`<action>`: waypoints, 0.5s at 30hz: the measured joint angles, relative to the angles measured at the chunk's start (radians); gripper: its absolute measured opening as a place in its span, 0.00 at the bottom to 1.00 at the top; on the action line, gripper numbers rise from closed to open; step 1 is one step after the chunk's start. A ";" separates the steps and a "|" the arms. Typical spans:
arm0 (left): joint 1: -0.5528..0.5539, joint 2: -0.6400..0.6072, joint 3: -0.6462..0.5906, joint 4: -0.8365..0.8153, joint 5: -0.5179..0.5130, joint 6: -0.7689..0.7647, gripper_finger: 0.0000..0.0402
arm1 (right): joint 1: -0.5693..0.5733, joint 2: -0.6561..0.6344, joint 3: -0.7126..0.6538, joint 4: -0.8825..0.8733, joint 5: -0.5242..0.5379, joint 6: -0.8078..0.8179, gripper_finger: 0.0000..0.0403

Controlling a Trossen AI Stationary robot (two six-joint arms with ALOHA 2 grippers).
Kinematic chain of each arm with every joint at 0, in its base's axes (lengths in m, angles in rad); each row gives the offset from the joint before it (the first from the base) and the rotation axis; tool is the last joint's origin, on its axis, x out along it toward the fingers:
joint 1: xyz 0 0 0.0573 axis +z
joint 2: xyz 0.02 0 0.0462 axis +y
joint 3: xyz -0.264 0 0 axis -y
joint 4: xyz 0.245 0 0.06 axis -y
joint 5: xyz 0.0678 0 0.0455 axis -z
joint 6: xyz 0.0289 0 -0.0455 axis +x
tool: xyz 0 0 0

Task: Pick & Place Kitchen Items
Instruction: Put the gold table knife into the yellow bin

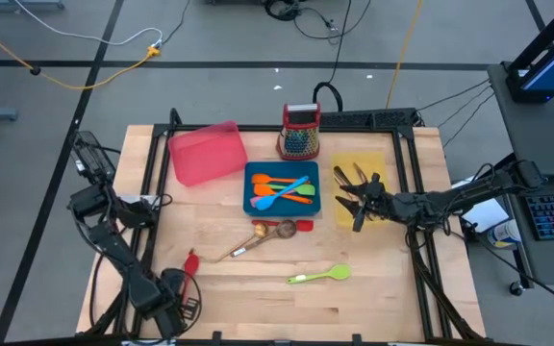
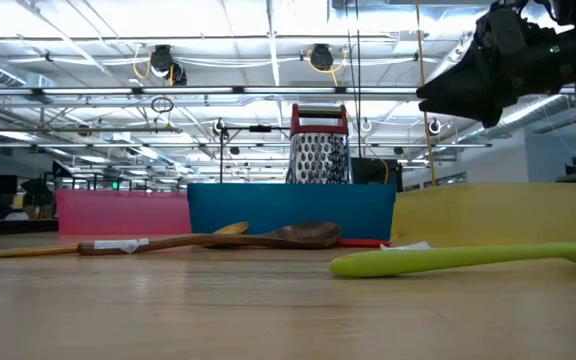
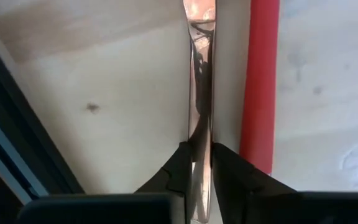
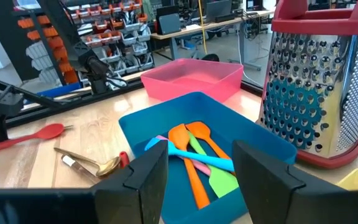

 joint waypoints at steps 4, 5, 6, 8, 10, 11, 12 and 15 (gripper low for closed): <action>0.017 -0.002 0.000 -0.056 -0.043 -0.004 0.09 | 0.000 0.000 0.000 0.013 -0.001 0.000 0.42; 0.022 -0.002 0.000 -0.067 -0.053 -0.003 0.09 | 0.000 0.000 0.000 0.013 -0.010 0.000 0.42; 0.026 -0.002 0.000 -0.076 -0.065 -0.003 0.09 | -0.001 0.000 0.000 0.010 -0.034 -0.001 0.42; 0.038 -0.001 -0.001 -0.099 -0.089 0.012 0.09 | 0.000 0.005 0.000 0.009 -0.102 -0.008 0.42; 0.059 0.000 -0.002 -0.127 -0.090 0.048 0.08 | 0.000 0.013 0.000 0.009 -0.162 -0.007 0.42; 0.069 0.001 -0.003 -0.140 -0.092 0.064 0.08 | 0.000 0.019 0.000 0.011 -0.183 -0.004 0.42; 0.080 0.002 -0.004 -0.150 -0.092 0.075 0.08 | 0.000 0.025 0.000 0.011 -0.192 -0.001 0.42; 0.114 0.005 -0.006 -0.184 -0.093 0.121 0.08 | 0.000 0.051 0.000 0.028 -0.208 0.000 0.42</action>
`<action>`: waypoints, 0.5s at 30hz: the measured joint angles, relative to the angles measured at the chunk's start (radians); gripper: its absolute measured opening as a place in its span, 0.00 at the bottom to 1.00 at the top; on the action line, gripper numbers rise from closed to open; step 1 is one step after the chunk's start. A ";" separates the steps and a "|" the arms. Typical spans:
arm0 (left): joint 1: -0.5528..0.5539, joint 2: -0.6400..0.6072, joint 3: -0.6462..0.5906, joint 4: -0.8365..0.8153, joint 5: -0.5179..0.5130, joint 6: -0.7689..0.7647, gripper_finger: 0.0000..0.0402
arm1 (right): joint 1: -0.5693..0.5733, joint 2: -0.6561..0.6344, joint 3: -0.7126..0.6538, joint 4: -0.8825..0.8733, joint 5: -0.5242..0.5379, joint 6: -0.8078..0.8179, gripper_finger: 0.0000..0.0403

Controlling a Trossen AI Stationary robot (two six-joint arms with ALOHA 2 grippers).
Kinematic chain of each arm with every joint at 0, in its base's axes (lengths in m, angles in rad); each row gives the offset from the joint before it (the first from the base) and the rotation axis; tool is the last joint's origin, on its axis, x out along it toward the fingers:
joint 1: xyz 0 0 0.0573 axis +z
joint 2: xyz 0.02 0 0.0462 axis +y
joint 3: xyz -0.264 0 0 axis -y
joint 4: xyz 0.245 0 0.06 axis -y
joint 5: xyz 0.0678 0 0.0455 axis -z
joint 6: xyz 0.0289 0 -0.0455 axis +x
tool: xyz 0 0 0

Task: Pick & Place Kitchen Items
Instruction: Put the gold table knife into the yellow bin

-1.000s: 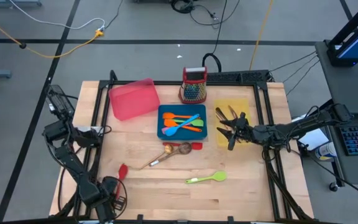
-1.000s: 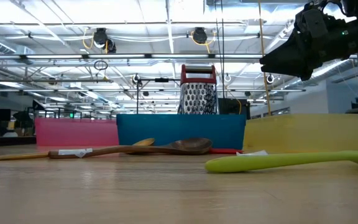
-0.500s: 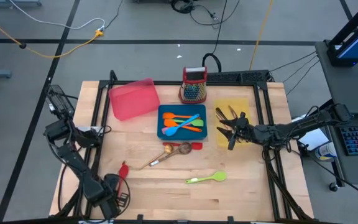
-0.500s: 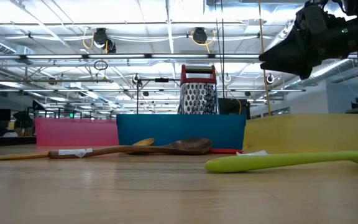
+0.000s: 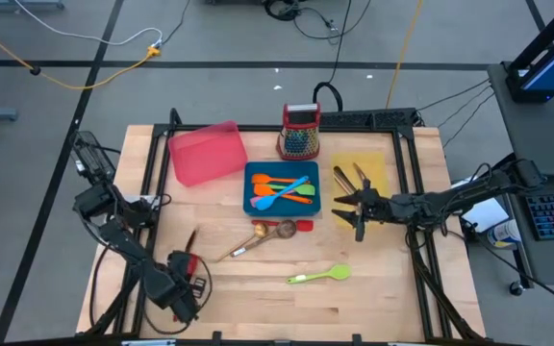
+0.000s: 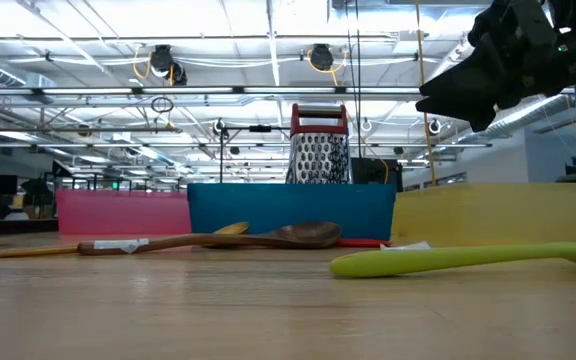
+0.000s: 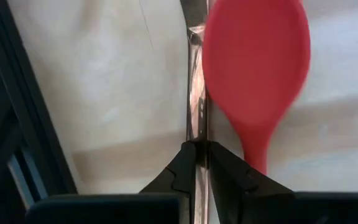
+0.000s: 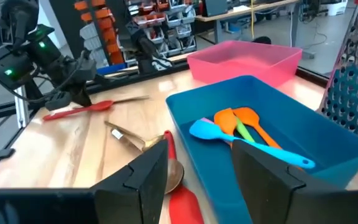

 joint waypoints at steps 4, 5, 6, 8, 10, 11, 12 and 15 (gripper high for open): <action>0.049 0.000 0.000 -0.019 0.016 0.077 0.08 | 0.000 0.042 0.000 0.039 -0.004 0.000 0.42; 0.060 0.000 0.000 -0.021 0.021 0.094 0.08 | 0.000 0.054 0.000 0.049 -0.017 0.000 0.42; 0.069 0.000 0.000 -0.023 0.027 0.111 0.08 | 0.000 0.067 0.000 0.057 -0.036 0.000 0.42; 0.088 0.000 0.000 -0.024 0.039 0.144 0.08 | 0.000 0.098 0.000 0.082 -0.078 0.000 0.42; 0.103 0.000 0.000 -0.026 0.051 0.170 0.08 | 0.000 0.131 0.000 0.118 -0.111 0.000 0.42; 0.110 0.000 0.000 -0.027 0.054 0.180 0.08 | 0.000 0.152 0.000 0.148 -0.124 0.000 0.42; 0.116 0.000 0.000 -0.029 0.055 0.192 0.08 | 0.000 0.172 0.000 0.179 -0.131 0.000 0.42; 0.135 0.000 0.001 -0.044 0.056 0.223 0.08 | 0.004 0.239 0.000 0.275 -0.132 -0.008 0.42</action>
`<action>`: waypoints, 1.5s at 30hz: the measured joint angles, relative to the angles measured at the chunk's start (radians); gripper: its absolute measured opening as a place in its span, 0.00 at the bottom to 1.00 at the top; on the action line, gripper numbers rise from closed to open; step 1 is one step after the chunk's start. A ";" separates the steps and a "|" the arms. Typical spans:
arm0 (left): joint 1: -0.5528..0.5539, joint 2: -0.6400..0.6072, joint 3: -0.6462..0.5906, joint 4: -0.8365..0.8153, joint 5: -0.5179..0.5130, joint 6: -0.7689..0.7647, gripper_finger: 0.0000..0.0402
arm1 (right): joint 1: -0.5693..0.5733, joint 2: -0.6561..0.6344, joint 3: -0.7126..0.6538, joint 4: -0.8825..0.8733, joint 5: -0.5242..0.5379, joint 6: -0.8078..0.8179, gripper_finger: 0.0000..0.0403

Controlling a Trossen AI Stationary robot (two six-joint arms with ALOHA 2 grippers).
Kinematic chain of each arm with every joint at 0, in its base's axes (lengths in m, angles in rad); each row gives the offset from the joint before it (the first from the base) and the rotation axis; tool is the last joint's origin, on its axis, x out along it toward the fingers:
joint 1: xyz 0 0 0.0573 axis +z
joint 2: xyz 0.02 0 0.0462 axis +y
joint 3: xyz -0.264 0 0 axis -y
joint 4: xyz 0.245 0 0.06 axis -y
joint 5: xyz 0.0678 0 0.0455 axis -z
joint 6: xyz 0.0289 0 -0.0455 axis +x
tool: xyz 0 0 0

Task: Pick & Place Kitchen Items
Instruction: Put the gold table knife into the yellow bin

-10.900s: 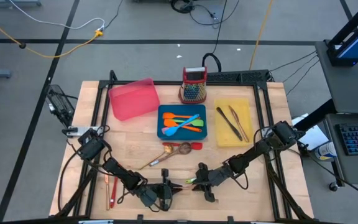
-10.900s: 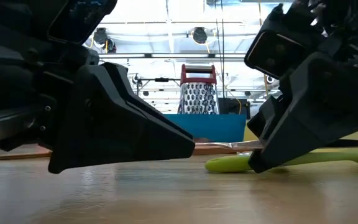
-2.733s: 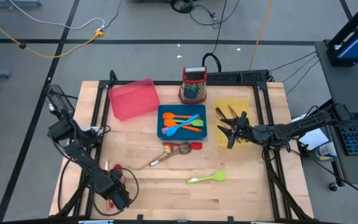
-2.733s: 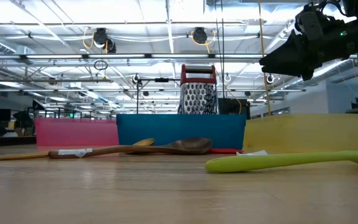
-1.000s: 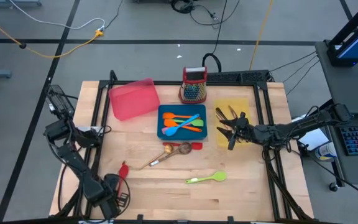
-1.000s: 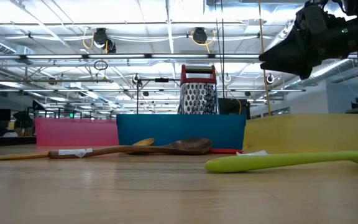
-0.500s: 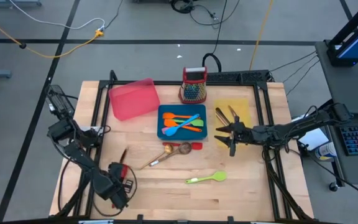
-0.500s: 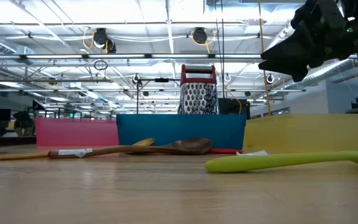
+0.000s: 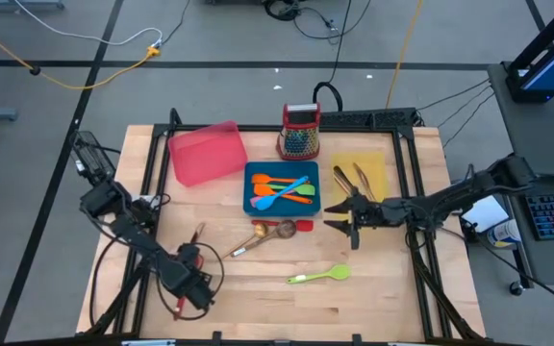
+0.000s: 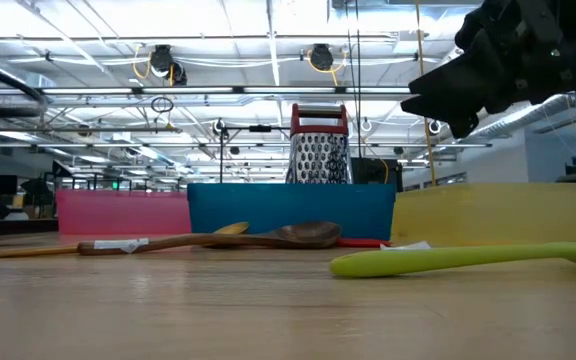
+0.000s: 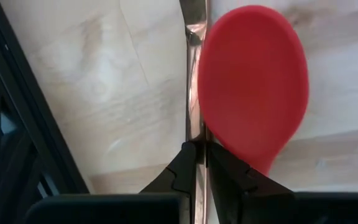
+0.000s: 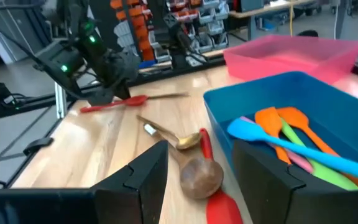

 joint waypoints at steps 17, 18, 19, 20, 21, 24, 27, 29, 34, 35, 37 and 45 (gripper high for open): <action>0.114 0.001 -0.001 -0.052 -0.096 0.180 0.08 | 0.016 0.346 0.126 0.280 -0.154 -0.083 0.42; 0.121 0.001 -0.001 -0.052 -0.099 0.191 0.08 | 0.022 0.368 0.154 0.272 -0.158 -0.107 0.42; 0.127 0.001 -0.001 -0.052 -0.103 0.203 0.08 | 0.029 0.390 0.183 0.264 -0.157 -0.132 0.42; 0.133 0.001 -0.001 -0.051 -0.106 0.217 0.08 | 0.035 0.409 0.210 0.252 -0.157 -0.155 0.42; 0.138 0.001 -0.001 -0.050 -0.108 0.229 0.08 | 0.039 0.429 0.237 0.243 -0.157 -0.179 0.42; 0.154 0.000 -0.001 -0.047 -0.116 0.275 0.05 | 0.047 0.490 0.326 0.191 -0.157 -0.242 0.42; 0.168 -0.001 0.001 -0.042 -0.123 0.320 0.02 | 0.053 0.557 0.420 0.119 -0.156 -0.290 0.42; 0.176 -0.002 0.001 -0.039 -0.123 0.349 0.01 | 0.055 0.598 0.471 0.066 -0.156 -0.312 0.42; 0.190 -0.002 0.004 -0.033 -0.135 0.410 0.01 | 0.052 0.696 0.574 -0.004 -0.155 -0.330 0.42; 0.191 -0.002 0.004 -0.031 -0.138 0.419 0.01 | 0.051 0.710 0.588 -0.012 -0.155 -0.333 0.42; 0.194 -0.002 0.004 -0.031 -0.138 0.440 0.01 | 0.051 0.734 0.605 -0.016 -0.155 -0.333 0.42; 0.195 -0.012 0.003 -0.038 -0.142 0.529 0.03 | 0.052 0.745 0.609 -0.001 -0.155 -0.333 0.42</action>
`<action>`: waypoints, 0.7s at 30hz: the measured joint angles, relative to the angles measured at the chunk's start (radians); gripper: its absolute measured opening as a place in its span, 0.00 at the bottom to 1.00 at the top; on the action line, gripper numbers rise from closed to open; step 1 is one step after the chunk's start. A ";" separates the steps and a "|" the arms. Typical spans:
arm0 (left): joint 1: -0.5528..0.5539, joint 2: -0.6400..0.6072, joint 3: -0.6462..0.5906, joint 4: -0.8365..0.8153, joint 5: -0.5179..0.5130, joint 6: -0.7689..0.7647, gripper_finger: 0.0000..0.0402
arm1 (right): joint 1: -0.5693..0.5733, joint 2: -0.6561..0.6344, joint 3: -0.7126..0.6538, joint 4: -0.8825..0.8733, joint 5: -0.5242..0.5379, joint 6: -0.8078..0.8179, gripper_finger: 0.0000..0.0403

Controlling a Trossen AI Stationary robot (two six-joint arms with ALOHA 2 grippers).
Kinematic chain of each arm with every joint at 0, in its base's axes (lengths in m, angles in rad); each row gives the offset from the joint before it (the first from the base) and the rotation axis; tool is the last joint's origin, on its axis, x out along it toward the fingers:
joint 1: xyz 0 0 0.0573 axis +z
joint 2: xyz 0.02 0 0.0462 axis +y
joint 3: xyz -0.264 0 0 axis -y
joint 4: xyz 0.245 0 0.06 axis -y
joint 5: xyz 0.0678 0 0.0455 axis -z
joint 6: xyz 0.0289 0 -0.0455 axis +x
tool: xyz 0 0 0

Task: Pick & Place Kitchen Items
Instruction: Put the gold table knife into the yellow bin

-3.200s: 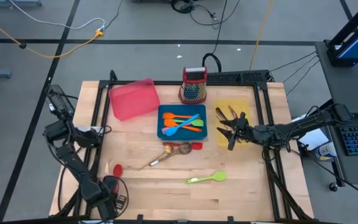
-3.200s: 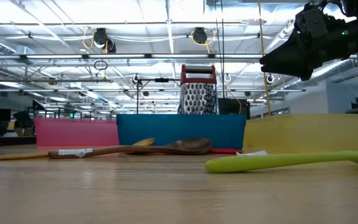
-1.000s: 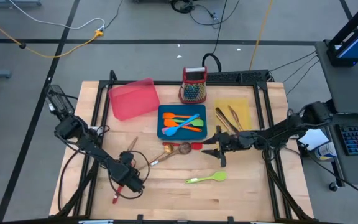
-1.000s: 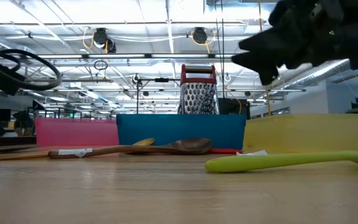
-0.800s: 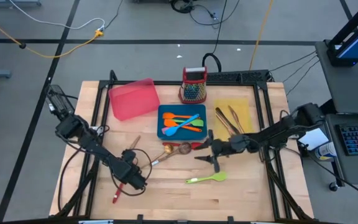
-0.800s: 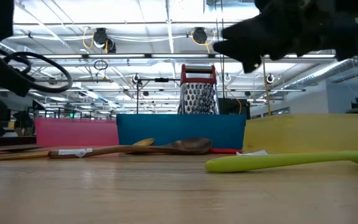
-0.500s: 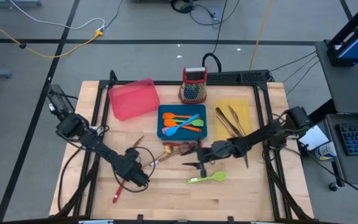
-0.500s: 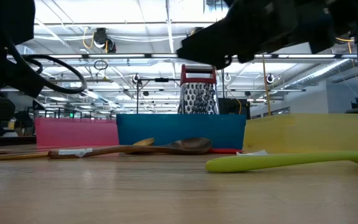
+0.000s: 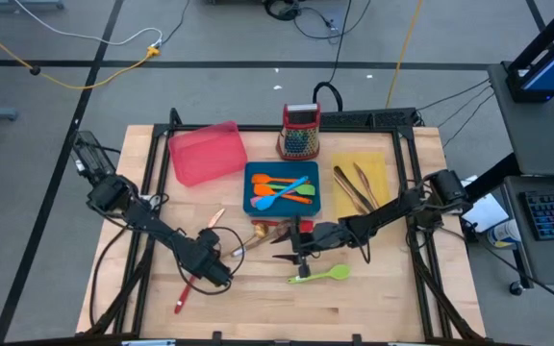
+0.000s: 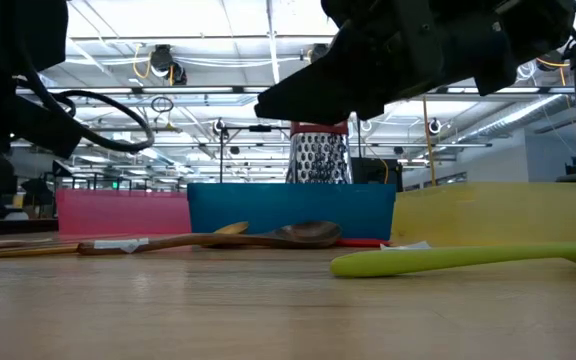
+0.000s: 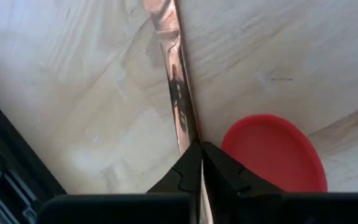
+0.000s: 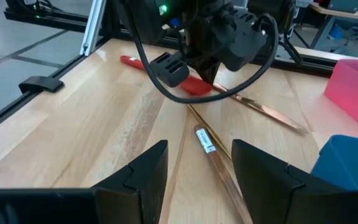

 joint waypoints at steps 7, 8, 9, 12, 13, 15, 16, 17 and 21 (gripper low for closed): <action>-0.003 -0.068 -0.001 -0.032 -0.124 0.011 0.20 | 0.000 0.000 0.000 0.003 -0.001 0.000 0.42; -0.005 -0.078 -0.001 -0.033 -0.153 0.007 0.23 | 0.000 0.000 0.000 0.001 -0.002 0.000 0.42; -0.010 -0.085 -0.001 -0.034 -0.182 -0.003 0.25 | 0.000 0.000 0.000 -0.002 -0.001 0.000 0.42; -0.026 -0.109 0.000 -0.038 -0.305 -0.067 0.30 | 0.000 0.000 0.000 -0.002 -0.002 0.000 0.42; -0.037 -0.110 0.000 -0.037 -0.354 -0.114 0.31 | 0.000 0.000 0.000 -0.002 -0.002 0.000 0.42; -0.067 -0.108 -0.008 -0.028 -0.441 -0.237 0.32 | 0.000 0.000 -0.001 -0.003 -0.002 0.000 0.42; -0.084 -0.105 -0.015 -0.021 -0.475 -0.297 0.32 | 0.000 0.000 -0.001 -0.003 -0.002 0.000 0.42; -0.098 -0.098 -0.023 -0.007 -0.495 -0.342 0.32 | 0.000 0.000 -0.001 -0.002 -0.002 0.001 0.42; -0.156 -0.063 -0.063 0.025 -0.506 -0.478 0.30 | 0.000 0.000 -0.001 0.000 -0.002 0.001 0.42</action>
